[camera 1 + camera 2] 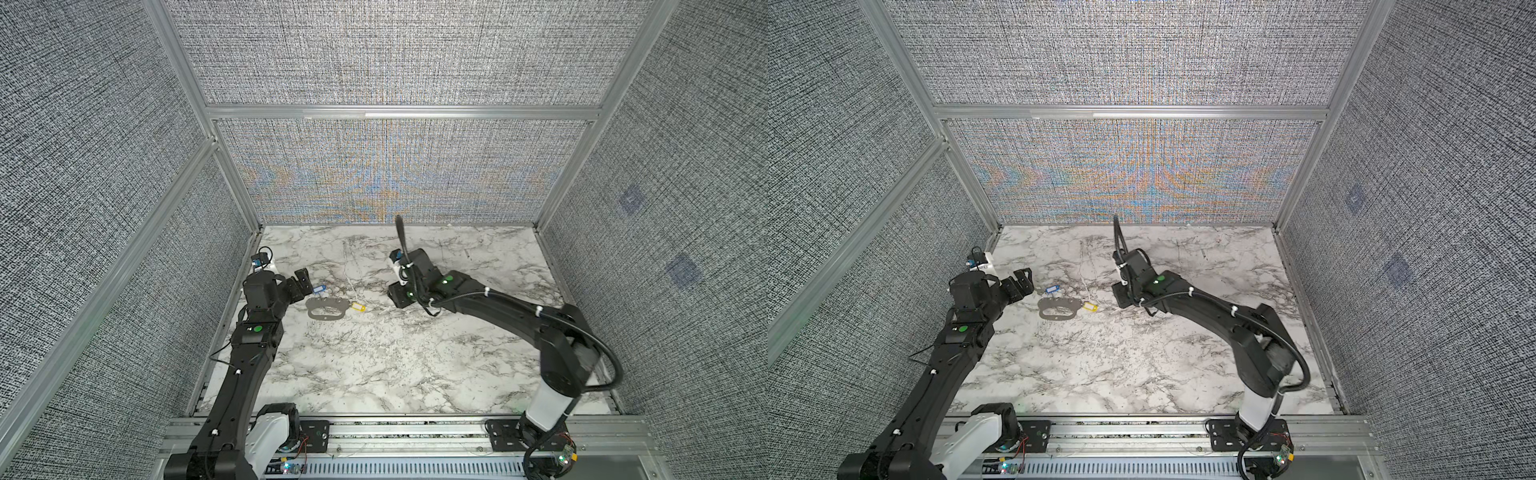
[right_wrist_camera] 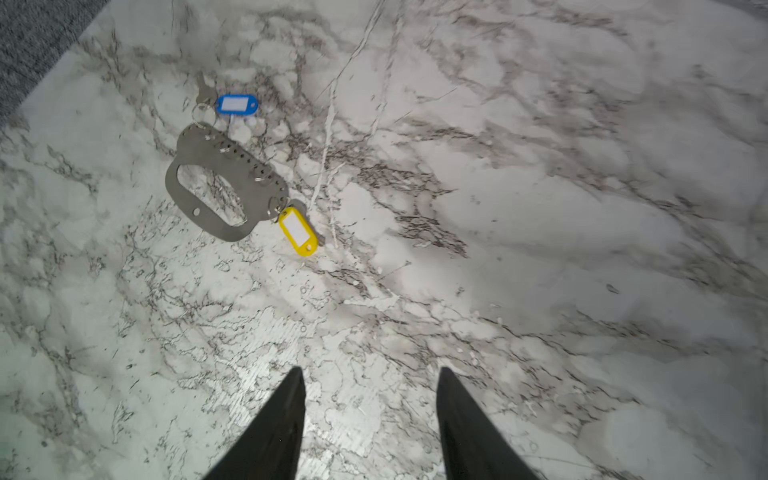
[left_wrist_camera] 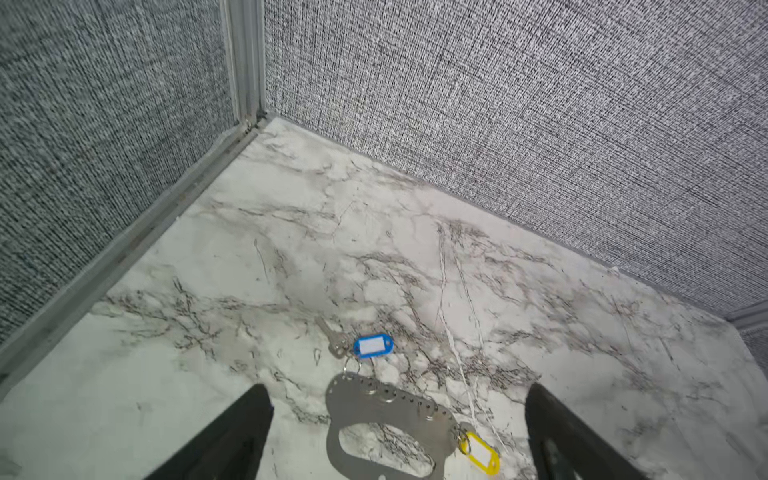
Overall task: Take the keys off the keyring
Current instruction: 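Raise both arms from rest and move grippers toward the metal keyring plate, then lower the right gripper onto the ring holding the yellow-tagged key and close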
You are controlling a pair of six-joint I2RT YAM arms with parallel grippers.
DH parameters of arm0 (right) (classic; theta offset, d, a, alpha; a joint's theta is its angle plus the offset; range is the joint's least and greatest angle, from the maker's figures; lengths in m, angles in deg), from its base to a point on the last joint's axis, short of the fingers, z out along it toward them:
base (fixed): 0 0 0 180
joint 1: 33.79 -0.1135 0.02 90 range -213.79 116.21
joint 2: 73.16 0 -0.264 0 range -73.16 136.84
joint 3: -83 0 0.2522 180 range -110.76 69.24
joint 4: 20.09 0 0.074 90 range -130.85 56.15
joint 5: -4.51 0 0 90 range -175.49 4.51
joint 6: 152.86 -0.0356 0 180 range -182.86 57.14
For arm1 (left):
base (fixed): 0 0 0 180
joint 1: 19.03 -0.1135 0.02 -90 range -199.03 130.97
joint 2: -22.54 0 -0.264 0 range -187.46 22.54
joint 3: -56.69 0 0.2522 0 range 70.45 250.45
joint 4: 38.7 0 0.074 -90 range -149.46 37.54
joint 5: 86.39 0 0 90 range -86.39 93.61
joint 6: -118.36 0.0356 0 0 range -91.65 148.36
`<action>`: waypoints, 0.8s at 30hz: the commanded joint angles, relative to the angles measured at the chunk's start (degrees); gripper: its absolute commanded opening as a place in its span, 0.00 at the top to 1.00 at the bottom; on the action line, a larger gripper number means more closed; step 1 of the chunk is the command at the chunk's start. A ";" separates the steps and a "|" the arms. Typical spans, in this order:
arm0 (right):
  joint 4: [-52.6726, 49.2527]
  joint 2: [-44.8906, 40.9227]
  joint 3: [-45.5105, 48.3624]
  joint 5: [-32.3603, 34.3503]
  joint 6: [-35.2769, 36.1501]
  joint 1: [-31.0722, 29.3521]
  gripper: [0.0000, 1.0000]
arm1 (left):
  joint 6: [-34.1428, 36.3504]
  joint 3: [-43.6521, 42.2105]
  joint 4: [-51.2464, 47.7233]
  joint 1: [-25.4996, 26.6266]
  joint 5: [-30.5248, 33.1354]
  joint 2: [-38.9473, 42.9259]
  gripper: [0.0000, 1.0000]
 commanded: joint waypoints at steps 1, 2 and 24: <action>-10.56 7.00 -9.21 -2.52 1.57 -2.02 0.52 | -3.85 0.24 -3.11 -0.45 -3.30 -0.02 0.09; -11.69 8.95 -11.86 -3.17 1.85 -2.44 0.52 | -4.67 -0.10 -2.97 -0.86 -3.82 0.12 0.10; -20.72 36.20 -45.93 -6.25 0.44 -3.66 0.68 | -12.56 -6.92 1.59 -7.88 -14.03 -4.49 0.21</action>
